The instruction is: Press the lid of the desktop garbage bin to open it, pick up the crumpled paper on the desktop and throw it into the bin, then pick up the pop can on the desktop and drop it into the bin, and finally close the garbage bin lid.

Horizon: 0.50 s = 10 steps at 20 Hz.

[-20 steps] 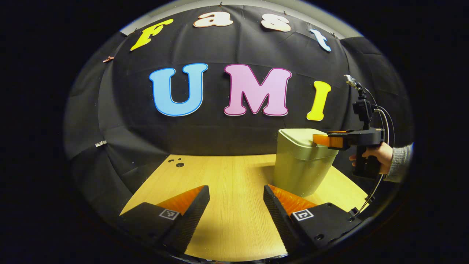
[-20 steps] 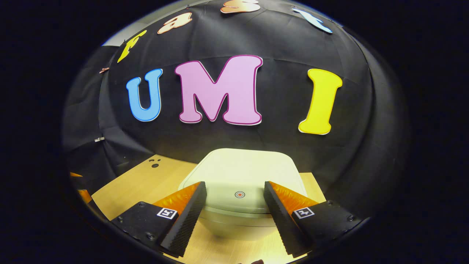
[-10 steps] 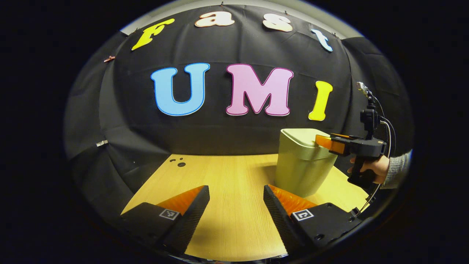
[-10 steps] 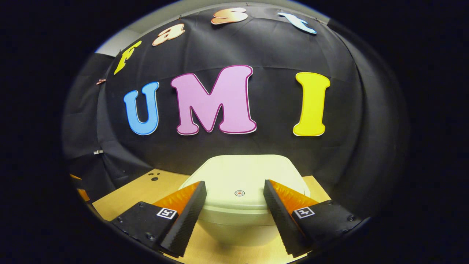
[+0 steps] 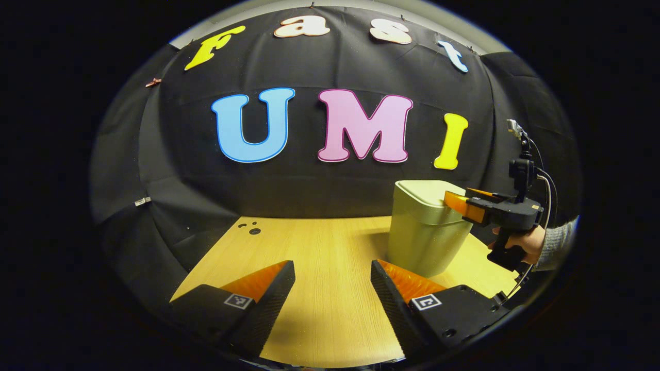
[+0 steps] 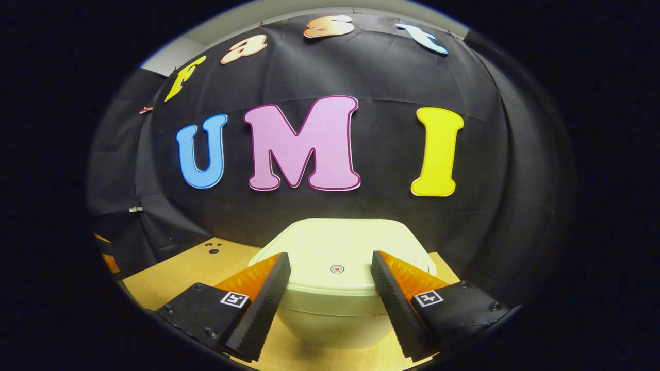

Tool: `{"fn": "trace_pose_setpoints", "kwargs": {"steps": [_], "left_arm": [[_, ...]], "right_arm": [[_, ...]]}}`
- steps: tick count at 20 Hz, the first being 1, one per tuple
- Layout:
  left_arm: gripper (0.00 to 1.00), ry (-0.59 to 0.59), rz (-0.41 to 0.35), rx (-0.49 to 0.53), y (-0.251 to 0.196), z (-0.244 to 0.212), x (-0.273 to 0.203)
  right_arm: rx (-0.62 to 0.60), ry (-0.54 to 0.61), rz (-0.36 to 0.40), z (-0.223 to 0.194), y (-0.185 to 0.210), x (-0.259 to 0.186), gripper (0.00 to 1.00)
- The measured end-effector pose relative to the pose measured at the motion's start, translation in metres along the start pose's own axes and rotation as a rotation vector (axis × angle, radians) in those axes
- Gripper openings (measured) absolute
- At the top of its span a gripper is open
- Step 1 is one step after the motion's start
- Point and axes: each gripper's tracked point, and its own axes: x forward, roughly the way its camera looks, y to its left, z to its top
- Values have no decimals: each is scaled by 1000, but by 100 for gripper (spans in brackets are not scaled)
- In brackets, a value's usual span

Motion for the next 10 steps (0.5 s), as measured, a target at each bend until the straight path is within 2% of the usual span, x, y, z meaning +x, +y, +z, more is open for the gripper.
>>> {"fn": "trace_pose_setpoints", "kwargs": {"steps": [6, 10], "left_arm": [[96, -11, -6, 6, 0, 4, 1], [96, -9, -10, 3, -1, 4, 2]], "right_arm": [[48, -9, 2, 18, -5, 0, 98], [16, -61, -9, 44, -7, -5, 97]]}}
